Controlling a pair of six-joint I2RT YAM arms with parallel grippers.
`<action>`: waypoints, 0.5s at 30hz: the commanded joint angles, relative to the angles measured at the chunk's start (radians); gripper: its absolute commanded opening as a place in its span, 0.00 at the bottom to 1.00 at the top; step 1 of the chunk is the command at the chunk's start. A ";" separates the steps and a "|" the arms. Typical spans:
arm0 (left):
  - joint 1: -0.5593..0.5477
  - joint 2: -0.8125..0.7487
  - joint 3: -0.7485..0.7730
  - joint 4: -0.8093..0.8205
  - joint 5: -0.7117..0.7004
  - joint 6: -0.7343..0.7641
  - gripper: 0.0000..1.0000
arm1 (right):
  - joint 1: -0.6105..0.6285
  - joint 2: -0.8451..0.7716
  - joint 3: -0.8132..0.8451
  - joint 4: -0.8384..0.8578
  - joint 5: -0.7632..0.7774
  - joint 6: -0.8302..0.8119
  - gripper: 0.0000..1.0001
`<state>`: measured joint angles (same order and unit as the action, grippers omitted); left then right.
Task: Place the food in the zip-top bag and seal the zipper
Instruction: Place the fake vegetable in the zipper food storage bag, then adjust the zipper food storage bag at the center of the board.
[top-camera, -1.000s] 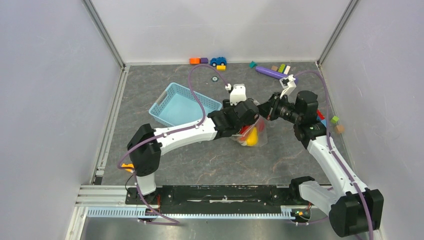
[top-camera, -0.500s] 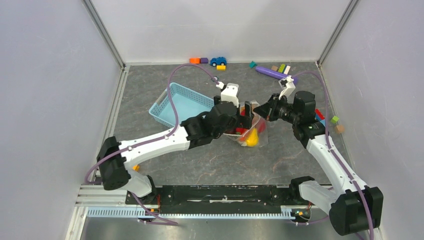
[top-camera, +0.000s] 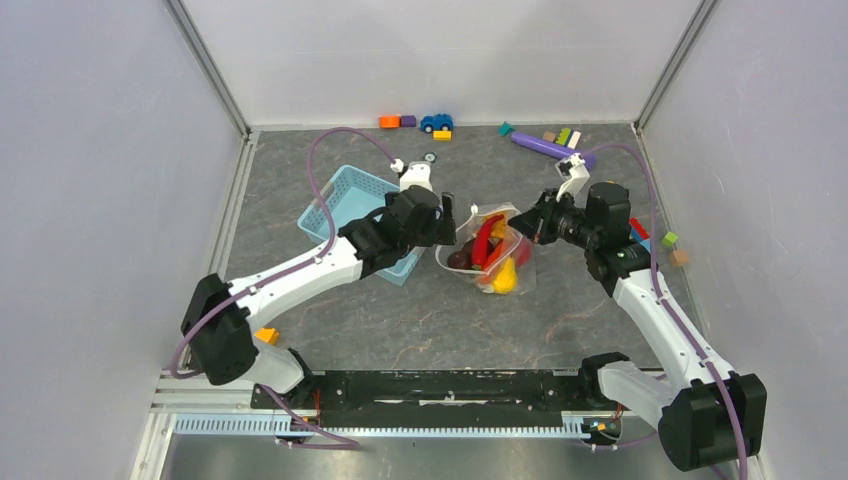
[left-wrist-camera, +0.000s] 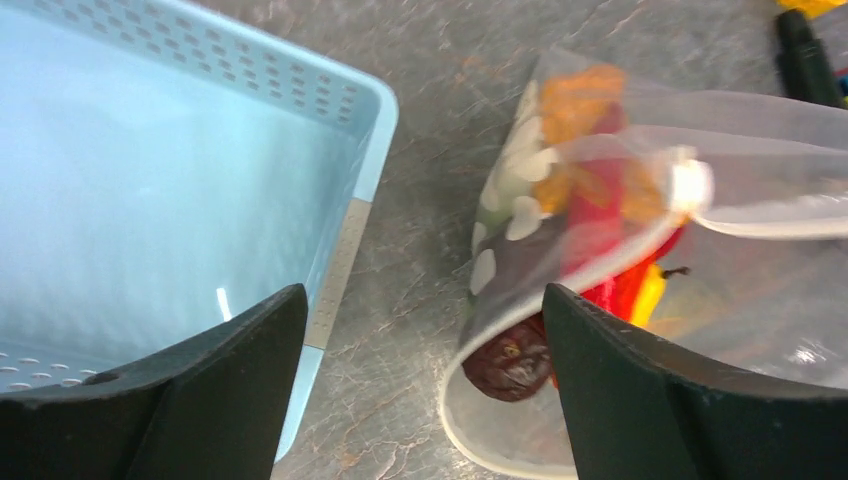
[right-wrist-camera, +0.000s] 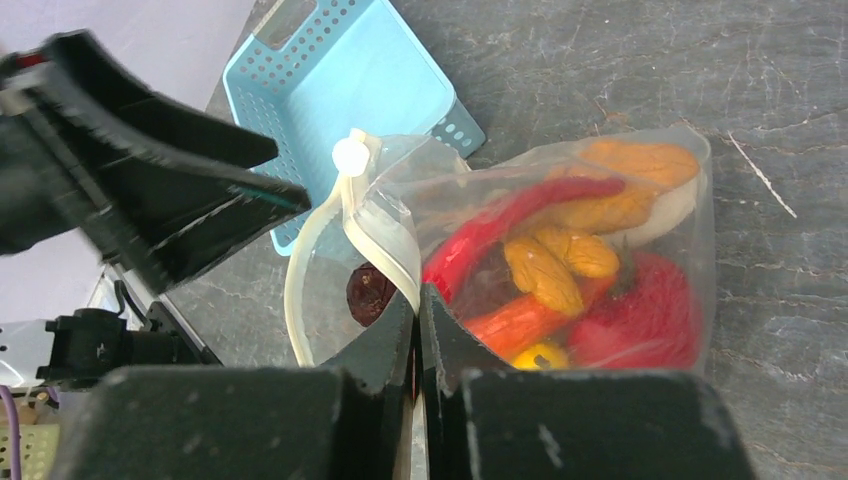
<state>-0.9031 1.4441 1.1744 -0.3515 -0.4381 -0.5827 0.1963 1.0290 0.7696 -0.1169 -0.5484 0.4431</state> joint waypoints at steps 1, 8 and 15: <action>0.068 0.052 -0.025 0.022 0.210 -0.080 0.87 | 0.000 -0.015 0.022 -0.022 0.013 -0.056 0.07; 0.070 0.074 -0.039 0.121 0.333 -0.070 0.83 | -0.001 -0.008 0.019 -0.043 0.045 -0.076 0.07; 0.066 0.111 -0.073 0.263 0.619 0.041 0.80 | -0.003 0.006 0.039 -0.051 0.050 -0.097 0.07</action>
<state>-0.8288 1.5387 1.1187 -0.2161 -0.0154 -0.6182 0.1963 1.0294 0.7696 -0.1707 -0.5148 0.3824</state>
